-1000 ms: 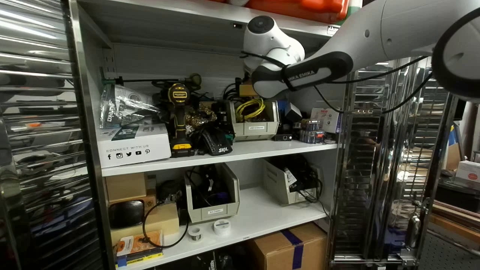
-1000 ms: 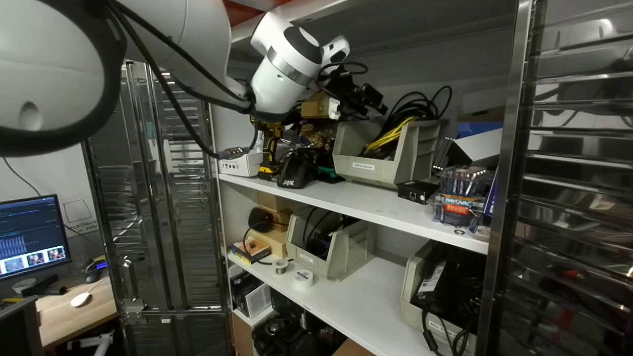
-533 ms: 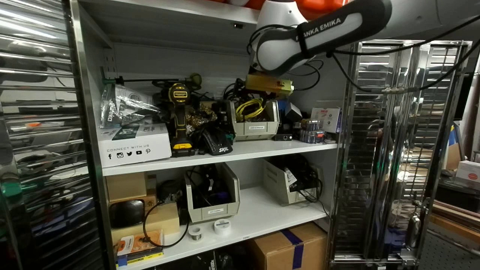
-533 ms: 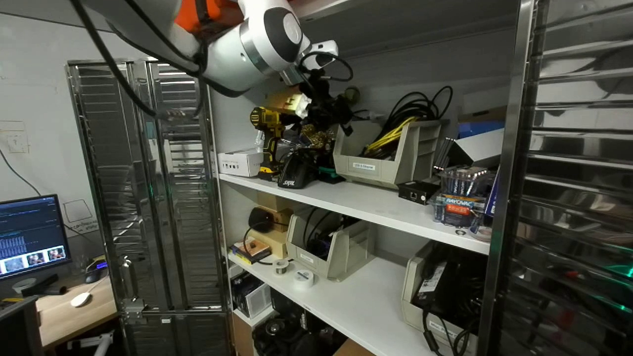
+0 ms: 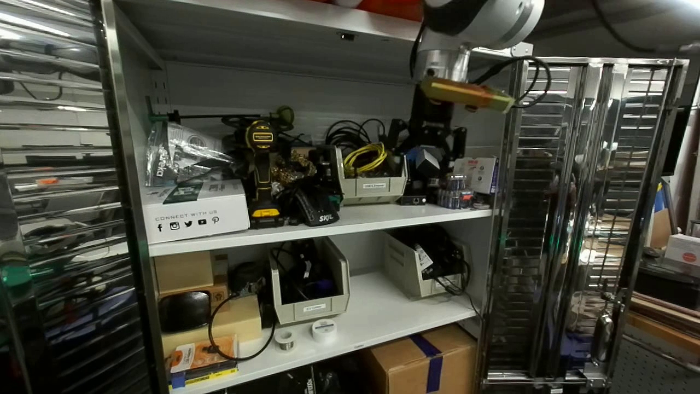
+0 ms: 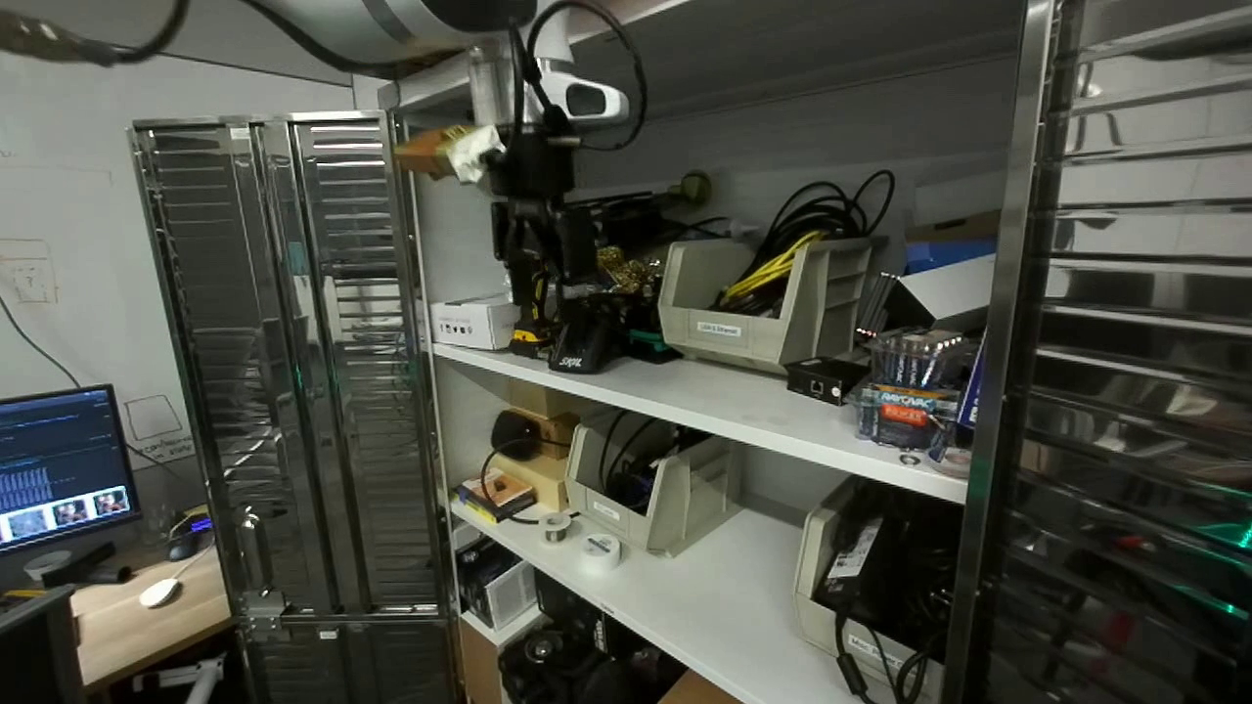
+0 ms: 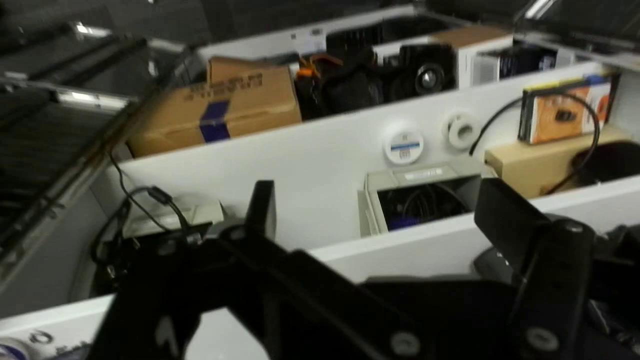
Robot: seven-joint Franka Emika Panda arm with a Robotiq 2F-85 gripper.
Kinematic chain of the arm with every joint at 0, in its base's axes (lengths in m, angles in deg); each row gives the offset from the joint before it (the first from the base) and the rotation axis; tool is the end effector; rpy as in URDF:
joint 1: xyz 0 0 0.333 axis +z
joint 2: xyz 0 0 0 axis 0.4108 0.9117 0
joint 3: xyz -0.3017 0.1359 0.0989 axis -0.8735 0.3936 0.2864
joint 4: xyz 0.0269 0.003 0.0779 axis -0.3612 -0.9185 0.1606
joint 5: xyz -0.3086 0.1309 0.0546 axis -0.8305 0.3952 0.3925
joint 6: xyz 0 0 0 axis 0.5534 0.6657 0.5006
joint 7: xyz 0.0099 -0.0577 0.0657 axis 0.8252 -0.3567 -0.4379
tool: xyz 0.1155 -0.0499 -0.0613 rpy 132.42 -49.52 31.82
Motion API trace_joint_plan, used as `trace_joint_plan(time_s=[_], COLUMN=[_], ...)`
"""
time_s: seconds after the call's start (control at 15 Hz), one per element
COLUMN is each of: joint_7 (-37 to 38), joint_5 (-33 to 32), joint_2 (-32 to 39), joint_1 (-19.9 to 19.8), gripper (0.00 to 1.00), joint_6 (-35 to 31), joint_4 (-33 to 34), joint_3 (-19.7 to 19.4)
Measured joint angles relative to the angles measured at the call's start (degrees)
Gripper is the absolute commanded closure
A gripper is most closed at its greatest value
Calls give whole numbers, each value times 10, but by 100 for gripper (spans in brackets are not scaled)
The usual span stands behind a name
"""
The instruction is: Put the yellow cable in the tray behind it
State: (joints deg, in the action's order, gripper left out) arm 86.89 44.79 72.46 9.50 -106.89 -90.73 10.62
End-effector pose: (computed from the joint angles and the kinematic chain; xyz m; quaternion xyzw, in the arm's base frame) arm 0.5156 0.0547 0.5964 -0.9888 0.1356 -0.0567 0.0260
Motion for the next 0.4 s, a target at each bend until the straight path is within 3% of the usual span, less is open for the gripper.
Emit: trace_joint_plan(time_s=[0.13, 0.4], joint_7=[-25, -81], joint_5=[33, 53], joint_2=[-43, -101], joint_1=[1, 53], gripper=[0, 0], joint_6=[99, 236], joint_4=[-9, -12], joint_3=[-31, -134])
